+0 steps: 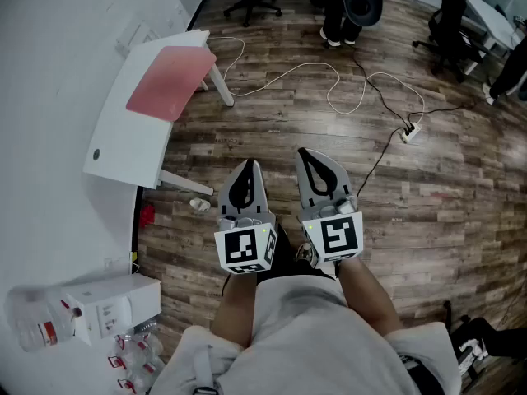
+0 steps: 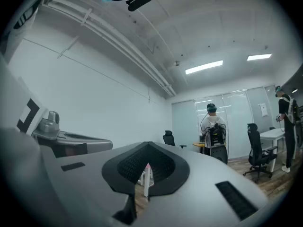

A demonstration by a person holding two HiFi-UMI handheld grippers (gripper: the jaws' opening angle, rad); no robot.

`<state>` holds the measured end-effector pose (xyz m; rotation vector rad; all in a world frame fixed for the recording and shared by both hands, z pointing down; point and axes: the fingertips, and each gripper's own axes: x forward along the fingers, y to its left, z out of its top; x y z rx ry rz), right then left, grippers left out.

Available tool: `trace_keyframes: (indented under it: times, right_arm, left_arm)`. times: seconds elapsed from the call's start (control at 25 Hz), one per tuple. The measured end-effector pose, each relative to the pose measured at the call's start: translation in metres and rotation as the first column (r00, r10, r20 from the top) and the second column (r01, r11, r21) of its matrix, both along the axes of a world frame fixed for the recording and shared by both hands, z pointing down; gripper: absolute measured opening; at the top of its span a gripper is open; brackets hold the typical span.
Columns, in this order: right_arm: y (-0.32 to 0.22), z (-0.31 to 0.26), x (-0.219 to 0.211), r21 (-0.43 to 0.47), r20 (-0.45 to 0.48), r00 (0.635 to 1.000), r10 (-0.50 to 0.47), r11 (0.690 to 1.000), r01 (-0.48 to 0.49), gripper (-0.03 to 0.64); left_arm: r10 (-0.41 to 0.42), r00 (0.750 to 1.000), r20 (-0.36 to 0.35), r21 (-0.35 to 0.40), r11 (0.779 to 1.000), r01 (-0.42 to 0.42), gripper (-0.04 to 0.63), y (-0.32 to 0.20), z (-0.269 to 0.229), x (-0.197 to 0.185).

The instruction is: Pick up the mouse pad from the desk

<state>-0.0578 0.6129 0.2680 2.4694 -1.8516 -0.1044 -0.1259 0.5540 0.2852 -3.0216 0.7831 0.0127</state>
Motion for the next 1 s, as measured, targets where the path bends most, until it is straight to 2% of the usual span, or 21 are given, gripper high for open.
trace_keyframes:
  times: [0.2,0.4,0.8,1.0]
  right_arm:
    - [-0.008,0.002,0.024,0.007,0.0,1.0,0.003,1.0,-0.003,0.038]
    - [-0.038,0.011,0.035,-0.011,0.017,0.999,-0.041,0.999,0.042,0.038]
    - [-0.146,0.025,0.042,-0.106,-0.04,0.986,-0.161,0.982,0.156,0.04]
    - [-0.215,0.035,0.045,-0.1,0.053,0.976,-0.209,0.972,0.214,0.04]
  left_arm:
    - [0.008,1.0,0.01,0.002,1.0,-0.008,0.011,-0.007,0.0,0.022]
    - [-0.017,0.999,0.043,-0.002,1.0,0.017,0.011,-0.033,0.007,0.034]
    - [-0.087,0.989,0.123,-0.015,0.996,0.089,0.011,-0.137,0.028,0.038]
    - [-0.094,0.983,0.158,-0.023,0.995,0.099,0.011,-0.2,0.036,0.043]
